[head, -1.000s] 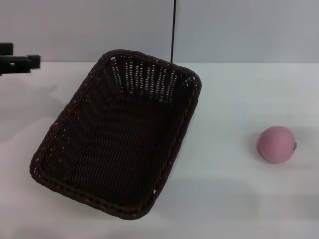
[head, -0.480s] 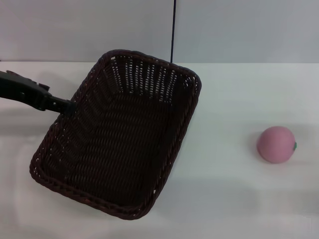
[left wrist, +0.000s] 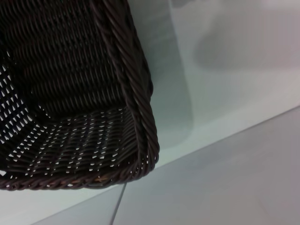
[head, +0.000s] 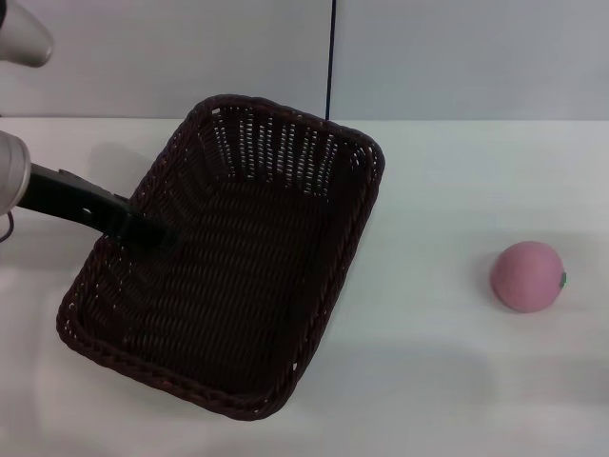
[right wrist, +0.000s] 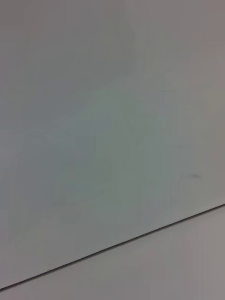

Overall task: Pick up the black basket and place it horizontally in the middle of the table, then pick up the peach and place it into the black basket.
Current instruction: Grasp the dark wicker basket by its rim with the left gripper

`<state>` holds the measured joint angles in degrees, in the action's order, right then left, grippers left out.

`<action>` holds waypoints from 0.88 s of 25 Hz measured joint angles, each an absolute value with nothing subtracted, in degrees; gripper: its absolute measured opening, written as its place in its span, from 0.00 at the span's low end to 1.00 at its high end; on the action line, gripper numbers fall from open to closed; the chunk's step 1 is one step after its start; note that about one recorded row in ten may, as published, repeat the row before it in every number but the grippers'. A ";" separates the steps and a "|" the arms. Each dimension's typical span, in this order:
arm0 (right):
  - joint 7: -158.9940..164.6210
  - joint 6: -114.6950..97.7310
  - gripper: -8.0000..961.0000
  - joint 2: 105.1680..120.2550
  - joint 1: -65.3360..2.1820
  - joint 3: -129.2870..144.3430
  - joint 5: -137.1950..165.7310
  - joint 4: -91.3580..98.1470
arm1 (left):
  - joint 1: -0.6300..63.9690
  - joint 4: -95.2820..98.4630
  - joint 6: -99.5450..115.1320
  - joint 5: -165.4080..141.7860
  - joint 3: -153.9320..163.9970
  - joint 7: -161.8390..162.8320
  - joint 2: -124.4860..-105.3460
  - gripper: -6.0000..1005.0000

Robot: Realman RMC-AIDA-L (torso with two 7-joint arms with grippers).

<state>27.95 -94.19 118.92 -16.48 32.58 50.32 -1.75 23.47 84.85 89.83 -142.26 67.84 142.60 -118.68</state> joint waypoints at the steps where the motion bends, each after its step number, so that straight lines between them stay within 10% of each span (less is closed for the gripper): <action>1: 27.95 -94.08 0.74 118.91 -16.48 32.65 50.37 -1.76 | 23.47 84.85 89.83 -142.26 67.84 142.60 -118.68 0.69; 22: 27.95 -92.14 0.74 118.92 -16.29 32.34 50.33 -1.76 | 28.59 75.00 88.75 -142.63 68.40 138.83 -118.46 0.61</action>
